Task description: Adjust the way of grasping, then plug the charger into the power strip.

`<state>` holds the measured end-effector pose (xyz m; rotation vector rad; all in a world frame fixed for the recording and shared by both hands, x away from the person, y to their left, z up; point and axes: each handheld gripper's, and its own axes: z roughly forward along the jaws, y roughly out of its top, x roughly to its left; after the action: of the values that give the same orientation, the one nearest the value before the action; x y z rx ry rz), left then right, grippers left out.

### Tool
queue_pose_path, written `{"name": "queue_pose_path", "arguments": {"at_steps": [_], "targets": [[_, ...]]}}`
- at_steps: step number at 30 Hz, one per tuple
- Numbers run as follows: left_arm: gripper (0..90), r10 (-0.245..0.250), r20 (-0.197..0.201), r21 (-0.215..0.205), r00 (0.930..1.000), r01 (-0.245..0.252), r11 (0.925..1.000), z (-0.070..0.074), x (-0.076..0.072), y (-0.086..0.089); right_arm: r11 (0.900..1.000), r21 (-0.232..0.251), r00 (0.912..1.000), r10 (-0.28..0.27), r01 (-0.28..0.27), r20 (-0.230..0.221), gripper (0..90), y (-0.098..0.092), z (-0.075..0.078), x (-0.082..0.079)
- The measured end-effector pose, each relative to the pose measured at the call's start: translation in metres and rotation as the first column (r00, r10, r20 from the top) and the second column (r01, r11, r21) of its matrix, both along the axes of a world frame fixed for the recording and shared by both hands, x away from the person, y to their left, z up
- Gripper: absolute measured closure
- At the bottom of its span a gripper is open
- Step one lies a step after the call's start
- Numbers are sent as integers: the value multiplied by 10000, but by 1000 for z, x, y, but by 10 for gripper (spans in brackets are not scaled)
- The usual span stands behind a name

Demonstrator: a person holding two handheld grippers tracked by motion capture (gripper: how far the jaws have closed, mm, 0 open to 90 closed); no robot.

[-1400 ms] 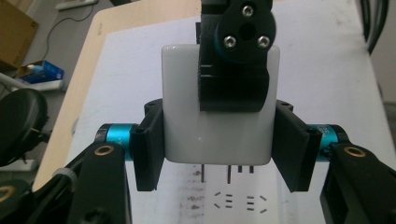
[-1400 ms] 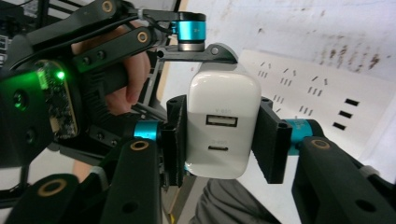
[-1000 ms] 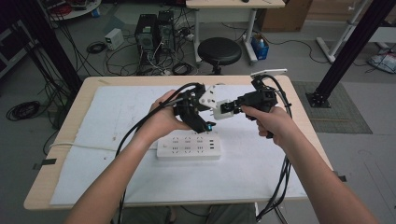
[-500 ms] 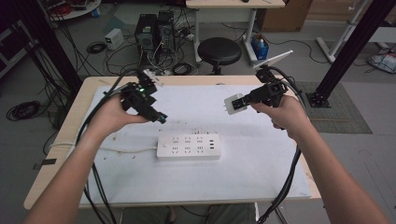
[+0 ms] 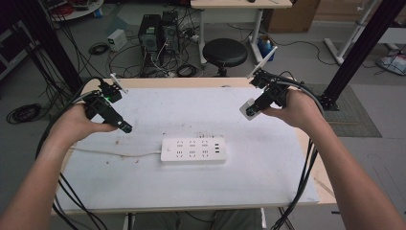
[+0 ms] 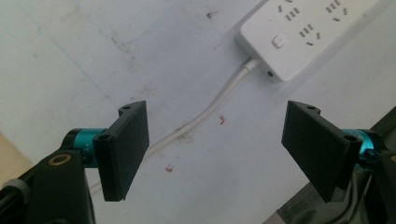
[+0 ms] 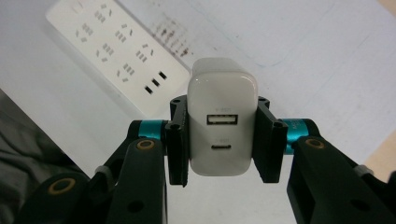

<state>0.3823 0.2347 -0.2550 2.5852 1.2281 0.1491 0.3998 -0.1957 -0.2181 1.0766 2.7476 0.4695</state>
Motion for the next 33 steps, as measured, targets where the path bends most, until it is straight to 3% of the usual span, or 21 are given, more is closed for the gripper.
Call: {"name": "queue_pose_path", "arguments": {"at_steps": [3, 4, 11, 16, 18, 19, 20, 23, 28, 30, 31, 33], "targets": [[233, 280, -126, 600, 9995, -272, 9978, -3, 2, 5, 9950, -960, 9992, 315, -289, 254, 620, 3, -2, -1], [233, 345, -189, 632, 9992, -332, 9974, -3, 3, 7, 9929, -1108, 9985, 472, -440, 261, 620, 3, -2, -1], [232, 364, -249, 523, 9990, -350, 9980, -5, 3, 9, 9869, -1399, 9957, 860, -803, 346, 620, 4, -6, -2], [233, 108, -90, 372, 9999, -104, 9993, -3, 0, -3, 9697, -1693, 9823, 1842, -1759, 344, 620, 16, -15, 1], [233, 10, -80, 382, 10000, -7, 9993, -2, -1, -6, 9649, -1854, 9801, 1955, -1860, 345, 620, 19, -17, 2], [233, -204, -63, 376, 9998, 207, 9991, -1, -3, -11, 9610, -1894, 9766, 2120, -2014, 370, 620, 23, -19, 3], [233, -299, -50, 334, 9995, 301, 9990, 0, -3, -13, 9483, -2055, 9659, 2556, -2419, 423, 620, 28, -24, 7], [233, -431, 42, 322, 9991, 429, 9986, 1, -6, -20, 9380, -2223, 9589, 2810, -2658, 392, 620, 35, -31, 12], [232, -610, 85, 307, 9981, 607, 9977, 1, -9, -26, 9095, -2566, 9364, 3484, -3271, 414, 620, 43, -43, 19], [232, -632, 109, 318, 9979, 628, 9975, 2, -10, -27, 8962, -2544, 9218, 3855, -3636, 406, 620, 47, -49, 22], [232, -613, 152, 294, 9980, 609, 9977, 1, -11, -27, 8953, -2591, 9226, 3839, -3624, 362, 620, 51, -52, 21], [232, -643, 118, 242, 9979, 640, 9977, 1, -12, -26, 8714, -2620, 8998, 4356, -4147, 243, 620, 58, -59, 23]]}}
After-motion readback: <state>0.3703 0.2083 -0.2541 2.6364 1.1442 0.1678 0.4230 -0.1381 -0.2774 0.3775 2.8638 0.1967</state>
